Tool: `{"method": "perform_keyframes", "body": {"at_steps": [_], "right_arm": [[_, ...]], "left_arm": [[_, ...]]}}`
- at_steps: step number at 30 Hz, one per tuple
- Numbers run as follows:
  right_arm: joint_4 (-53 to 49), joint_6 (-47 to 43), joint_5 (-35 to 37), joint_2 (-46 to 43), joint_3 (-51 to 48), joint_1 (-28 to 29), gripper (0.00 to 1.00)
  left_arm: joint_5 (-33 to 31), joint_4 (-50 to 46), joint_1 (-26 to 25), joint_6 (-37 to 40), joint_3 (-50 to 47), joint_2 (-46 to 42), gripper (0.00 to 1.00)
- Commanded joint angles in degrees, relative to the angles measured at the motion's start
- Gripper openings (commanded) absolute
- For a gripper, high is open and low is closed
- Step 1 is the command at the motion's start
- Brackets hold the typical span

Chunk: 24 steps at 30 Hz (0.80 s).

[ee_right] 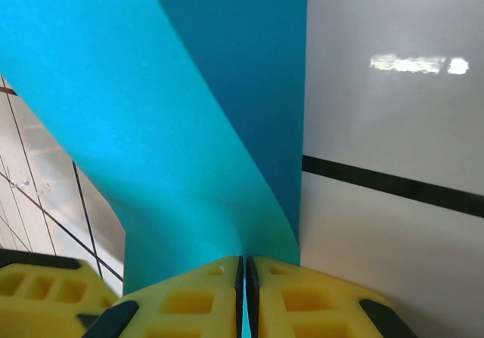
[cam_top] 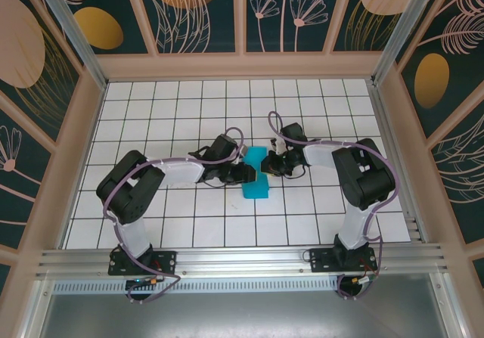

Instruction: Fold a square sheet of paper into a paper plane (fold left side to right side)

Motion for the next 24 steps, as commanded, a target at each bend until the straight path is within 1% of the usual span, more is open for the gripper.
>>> {"method": "perform_keyframes", "body": {"at_steps": [1,4,14,19,24], "right_arm": [[-3.3,-1.3,5.0,3.6,-0.4,1.0,0.15],[-3.5,-1.3,5.1,3.8,-0.4,1.0,0.15],[-4.1,-1.6,5.7,4.3,0.2,1.0,0.15],[-4.1,-1.5,5.6,4.6,0.3,1.0,0.15],[-4.3,-1.5,5.7,4.6,0.6,1.0,0.15]], "left_arm": [[0.9,0.0,-0.2,0.2,-2.5,1.1,0.33],[1.2,0.2,-0.2,0.3,-4.7,0.4,0.33],[6.5,-0.2,-1.2,3.9,-9.0,-3.8,0.35],[6.8,-2.9,-2.5,6.2,-8.4,-4.9,0.37],[6.8,-3.5,-3.6,6.8,-8.6,-4.7,0.37]]}}
